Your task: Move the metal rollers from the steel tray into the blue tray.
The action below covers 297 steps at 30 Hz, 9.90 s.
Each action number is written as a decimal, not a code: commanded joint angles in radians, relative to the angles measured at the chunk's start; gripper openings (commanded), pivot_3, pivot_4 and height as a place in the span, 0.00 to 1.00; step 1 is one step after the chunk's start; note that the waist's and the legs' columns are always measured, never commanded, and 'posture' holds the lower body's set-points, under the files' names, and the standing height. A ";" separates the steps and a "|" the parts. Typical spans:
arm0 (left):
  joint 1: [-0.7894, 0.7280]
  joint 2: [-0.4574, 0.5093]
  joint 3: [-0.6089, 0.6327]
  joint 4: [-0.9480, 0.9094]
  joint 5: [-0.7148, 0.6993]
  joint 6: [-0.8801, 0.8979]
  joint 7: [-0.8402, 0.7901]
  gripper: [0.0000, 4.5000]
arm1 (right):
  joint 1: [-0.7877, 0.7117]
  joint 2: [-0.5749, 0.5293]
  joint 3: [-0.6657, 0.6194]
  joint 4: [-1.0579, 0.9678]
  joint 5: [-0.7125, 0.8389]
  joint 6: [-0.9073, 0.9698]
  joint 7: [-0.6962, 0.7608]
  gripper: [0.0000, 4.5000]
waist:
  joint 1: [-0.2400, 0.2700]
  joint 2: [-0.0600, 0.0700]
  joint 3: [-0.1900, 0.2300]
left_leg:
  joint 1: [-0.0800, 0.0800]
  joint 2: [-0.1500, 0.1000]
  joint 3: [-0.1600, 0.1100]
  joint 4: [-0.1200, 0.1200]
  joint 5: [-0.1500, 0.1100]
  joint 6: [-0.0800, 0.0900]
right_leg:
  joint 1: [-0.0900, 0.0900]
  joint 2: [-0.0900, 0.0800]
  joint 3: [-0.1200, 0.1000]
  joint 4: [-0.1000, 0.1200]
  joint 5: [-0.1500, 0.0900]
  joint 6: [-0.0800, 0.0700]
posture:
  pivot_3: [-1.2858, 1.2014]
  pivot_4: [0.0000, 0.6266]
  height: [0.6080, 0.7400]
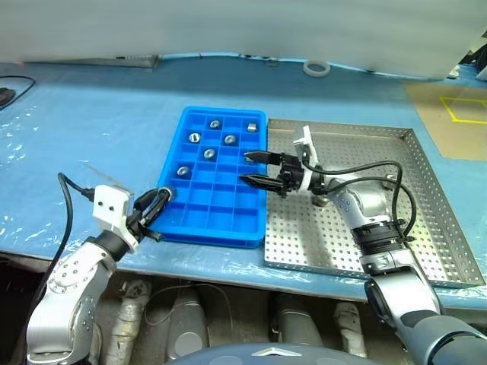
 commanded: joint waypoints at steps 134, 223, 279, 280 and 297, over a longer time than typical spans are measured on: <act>-1.386 -0.438 -0.079 1.677 0.082 -0.227 -0.225 0.75 | 0.289 -0.083 -0.080 -0.440 -0.111 0.159 -0.641 1.00 | -0.411 0.016 -0.075 | -0.020 -0.047 -0.029 0.057 -0.033 0.054 | 0.046 -0.050 -0.031 -0.015 -0.007 0.021 | 0.28 0.00 1.00; -0.144 0.183 0.010 0.231 -0.166 -0.223 -0.236 0.76 | -0.184 0.278 0.225 0.331 -0.458 -0.300 -0.112 0.15 | 0.000 0.008 -0.035 | -0.004 0.005 -0.027 -0.004 0.010 -0.013 | 0.007 0.002 -0.025 0.016 -0.013 -0.006 | 0.55 0.24 1.00; -1.115 -0.343 -0.422 1.430 0.159 -0.667 -0.541 0.76 | 0.466 -0.165 -0.427 -0.595 -0.029 0.183 -0.520 0.82 | -0.220 0.006 -0.029 | 0.002 0.004 -0.004 0.000 0.000 -0.002 | 0.001 0.013 0.001 0.009 -0.013 -0.005 | 0.26 0.24 1.00; -1.113 -0.347 -0.423 1.438 0.162 -0.672 -0.544 0.76 | 0.478 -0.171 -0.433 -0.617 -0.009 0.189 -0.514 0.82 | -0.222 0.007 -0.029 | 0.001 0.004 -0.004 0.000 -0.001 -0.002 | 0.001 0.013 0.001 0.008 -0.013 -0.005 | 0.25 0.24 1.00; -1.123 -0.368 -0.446 1.502 0.241 -0.675 -0.563 0.76 | 0.638 -0.258 -0.477 -0.798 0.233 0.279 -0.480 0.82 | -0.278 0.007 -0.029 | -0.001 0.003 -0.002 0.001 -0.007 0.003 | 0.005 0.011 -0.001 -0.007 -0.011 -0.001 | 0.24 0.24 1.00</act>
